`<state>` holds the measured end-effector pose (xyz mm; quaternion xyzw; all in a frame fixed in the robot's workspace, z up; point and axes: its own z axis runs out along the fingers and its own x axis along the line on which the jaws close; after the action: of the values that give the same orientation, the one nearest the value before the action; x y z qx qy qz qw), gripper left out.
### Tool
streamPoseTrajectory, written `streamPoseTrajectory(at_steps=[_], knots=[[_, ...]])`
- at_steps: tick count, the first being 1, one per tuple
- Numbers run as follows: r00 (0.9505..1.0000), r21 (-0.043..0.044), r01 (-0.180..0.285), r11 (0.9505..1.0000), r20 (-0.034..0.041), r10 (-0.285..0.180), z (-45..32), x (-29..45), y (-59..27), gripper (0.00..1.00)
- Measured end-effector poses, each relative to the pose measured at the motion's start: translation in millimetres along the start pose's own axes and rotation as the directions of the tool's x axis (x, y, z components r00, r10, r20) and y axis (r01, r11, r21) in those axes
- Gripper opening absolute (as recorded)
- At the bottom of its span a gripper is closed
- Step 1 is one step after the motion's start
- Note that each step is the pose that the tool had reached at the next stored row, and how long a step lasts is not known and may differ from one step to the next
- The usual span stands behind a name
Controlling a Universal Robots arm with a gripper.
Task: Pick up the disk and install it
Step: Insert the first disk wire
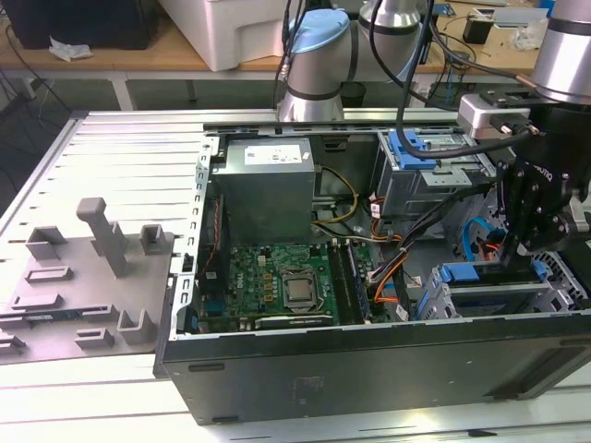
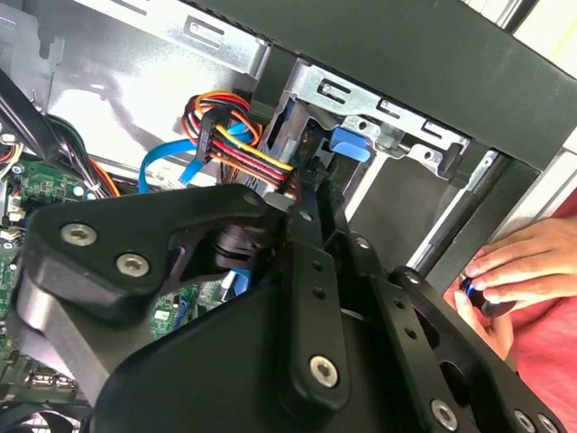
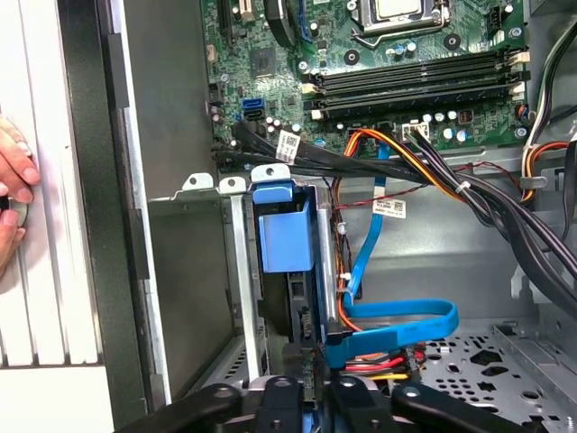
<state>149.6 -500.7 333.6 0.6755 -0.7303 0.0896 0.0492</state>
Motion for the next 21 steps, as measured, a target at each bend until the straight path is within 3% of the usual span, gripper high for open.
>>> streamPoseTrajectory(at_steps=[4, 9, 14, 21], knots=[[1.0000, 0.0002, 0.000, 1.0000, -0.0005, 0.000, -0.2, 0.0, 0.0, 0.36], [1.0000, 0.0002, 0.000, 1.0000, -0.0005, 0.000, -2.4, 0.4, -0.2, 0.36], [1.0000, 0.0003, 0.000, 1.0000, -0.0015, 0.000, -12.6, 1.8, -0.8, 0.36], [1.0000, 0.0007, 0.000, 1.0000, -0.0067, 0.000, -21.0, -0.1, -1.0, 0.36]])
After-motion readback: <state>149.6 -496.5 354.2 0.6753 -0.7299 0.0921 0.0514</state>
